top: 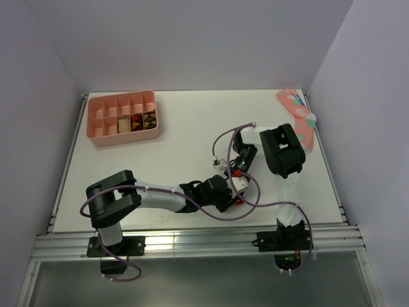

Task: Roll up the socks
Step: Roll the sock at the center of the board.

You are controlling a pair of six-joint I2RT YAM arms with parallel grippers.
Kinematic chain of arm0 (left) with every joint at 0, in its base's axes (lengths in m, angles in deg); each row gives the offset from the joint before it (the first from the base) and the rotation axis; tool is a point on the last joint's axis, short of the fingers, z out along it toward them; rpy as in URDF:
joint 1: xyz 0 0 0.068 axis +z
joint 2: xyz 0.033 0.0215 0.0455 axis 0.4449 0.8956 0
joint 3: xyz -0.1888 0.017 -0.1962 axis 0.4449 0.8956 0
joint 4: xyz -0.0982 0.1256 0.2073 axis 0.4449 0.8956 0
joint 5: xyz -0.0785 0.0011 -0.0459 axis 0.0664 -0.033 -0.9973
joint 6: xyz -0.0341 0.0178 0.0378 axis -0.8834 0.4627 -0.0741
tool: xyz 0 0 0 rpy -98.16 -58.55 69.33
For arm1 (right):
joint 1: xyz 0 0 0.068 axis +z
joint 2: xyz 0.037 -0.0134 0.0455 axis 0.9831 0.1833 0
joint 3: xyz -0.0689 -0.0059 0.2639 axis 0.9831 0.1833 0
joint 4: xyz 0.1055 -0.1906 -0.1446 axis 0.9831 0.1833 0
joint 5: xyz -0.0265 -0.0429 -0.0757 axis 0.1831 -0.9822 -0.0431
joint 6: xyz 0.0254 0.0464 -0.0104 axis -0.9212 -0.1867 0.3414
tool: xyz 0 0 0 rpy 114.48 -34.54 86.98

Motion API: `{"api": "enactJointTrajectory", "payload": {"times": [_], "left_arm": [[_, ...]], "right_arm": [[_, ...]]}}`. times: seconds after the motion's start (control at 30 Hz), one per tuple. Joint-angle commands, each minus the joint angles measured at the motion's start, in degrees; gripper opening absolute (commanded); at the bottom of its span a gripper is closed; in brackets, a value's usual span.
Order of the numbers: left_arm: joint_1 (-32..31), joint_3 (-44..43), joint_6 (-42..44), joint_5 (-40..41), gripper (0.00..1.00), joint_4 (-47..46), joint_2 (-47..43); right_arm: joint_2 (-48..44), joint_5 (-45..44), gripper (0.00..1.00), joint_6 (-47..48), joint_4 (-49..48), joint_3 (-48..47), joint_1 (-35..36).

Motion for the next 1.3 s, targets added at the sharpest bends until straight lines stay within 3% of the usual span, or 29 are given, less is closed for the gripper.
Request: {"api": "enactJointTrajectory", "payload": {"times": [0.0, 0.27, 0.5, 0.6, 0.83, 1.27], "left_arm": [[-0.47, -0.63, 0.56, -1.73, 0.44, -1.74, 1.31], [-0.56, -0.98, -0.76, -1.89, 0.35, -1.48, 3.86], [-0.56, -2.22, -3.48, -5.32, 0.08, 2.38, 6.94], [-0.56, -2.39, -4.89, -7.33, 0.0, 3.79, 8.08], [0.4, 0.24, -9.98, -12.7, 0.0, 3.27, 9.22], [4.89, 3.59, -16.05, -23.07, 0.0, -0.87, 9.4]], "right_arm": [[1.48, -3.53, 0.2, 0.67, -3.21, -1.55, 0.23], [1.75, -3.18, 0.2, 0.23, -3.48, -1.64, 0.4], [0.78, -2.65, 0.22, -1.44, -5.76, -1.12, 0.31], [-1.49, -2.56, 0.34, -3.81, -8.66, -0.24, 0.31], [-8.35, -0.2, 0.55, -8.38, -12.53, 0.82, -0.56], [-19.25, 0.69, 0.58, -19.55, -22.01, 0.2, -12.6]]}}
